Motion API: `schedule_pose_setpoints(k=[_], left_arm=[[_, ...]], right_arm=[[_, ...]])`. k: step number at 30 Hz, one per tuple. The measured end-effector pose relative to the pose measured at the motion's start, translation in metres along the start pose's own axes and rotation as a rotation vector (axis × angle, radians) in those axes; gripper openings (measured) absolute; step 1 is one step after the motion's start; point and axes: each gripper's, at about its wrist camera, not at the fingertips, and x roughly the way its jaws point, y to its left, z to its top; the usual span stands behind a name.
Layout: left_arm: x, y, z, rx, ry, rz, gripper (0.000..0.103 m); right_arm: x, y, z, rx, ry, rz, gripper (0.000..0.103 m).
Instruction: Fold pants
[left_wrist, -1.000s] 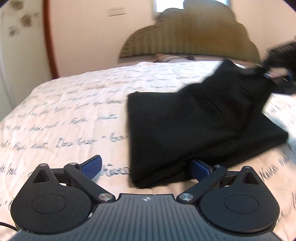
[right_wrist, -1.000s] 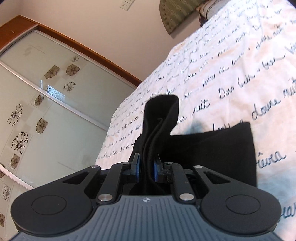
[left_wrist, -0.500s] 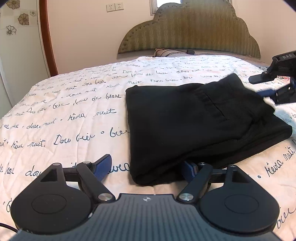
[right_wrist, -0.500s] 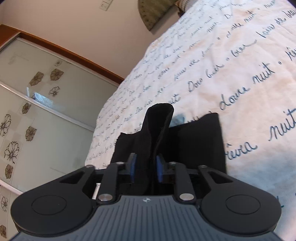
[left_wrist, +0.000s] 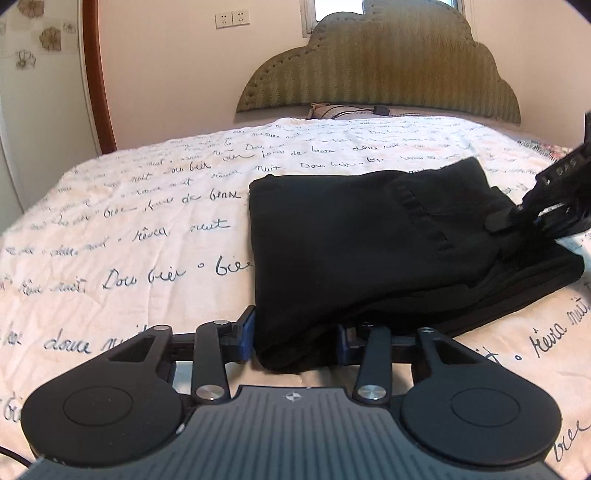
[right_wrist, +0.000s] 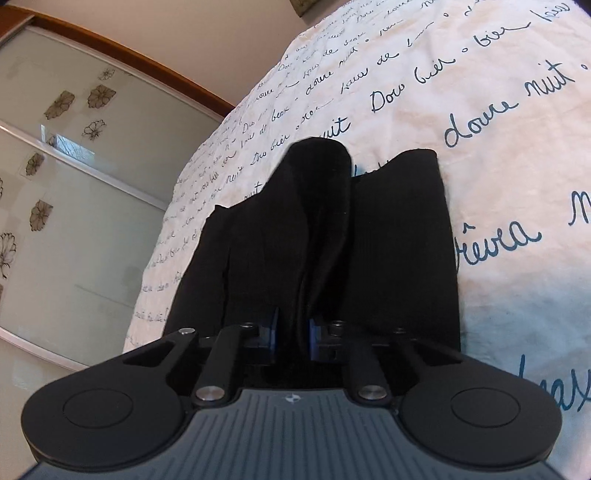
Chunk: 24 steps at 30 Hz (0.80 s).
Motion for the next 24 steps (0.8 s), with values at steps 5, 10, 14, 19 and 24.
schedule_pose_setpoints(k=[5,10,14,19,24], left_arm=[[-0.007,0.002,0.004,-0.013,0.011,-0.018,0.036],[-0.001,0.000,-0.006,-0.027,-0.003,-0.019,0.033],[-0.010,0.001,-0.001,-0.022,-0.010,-0.012,0.021],[-0.010,0.001,-0.006,-0.020,-0.007,-0.016,0.016],[-0.018,0.000,-0.002,-0.022,-0.025,-0.020,0.010]], right_arm=[[-0.030,0.009,0.010,-0.043,-0.040,0.005,0.010],[-0.025,-0.017,-0.001,0.009,-0.003,-0.041,0.010],[-0.027,-0.026,-0.007,0.056,-0.040,-0.008,0.010],[-0.039,-0.019,-0.009,0.039,-0.060,-0.005,0.010],[-0.051,-0.007,-0.004,0.010,-0.097,0.003,0.010]])
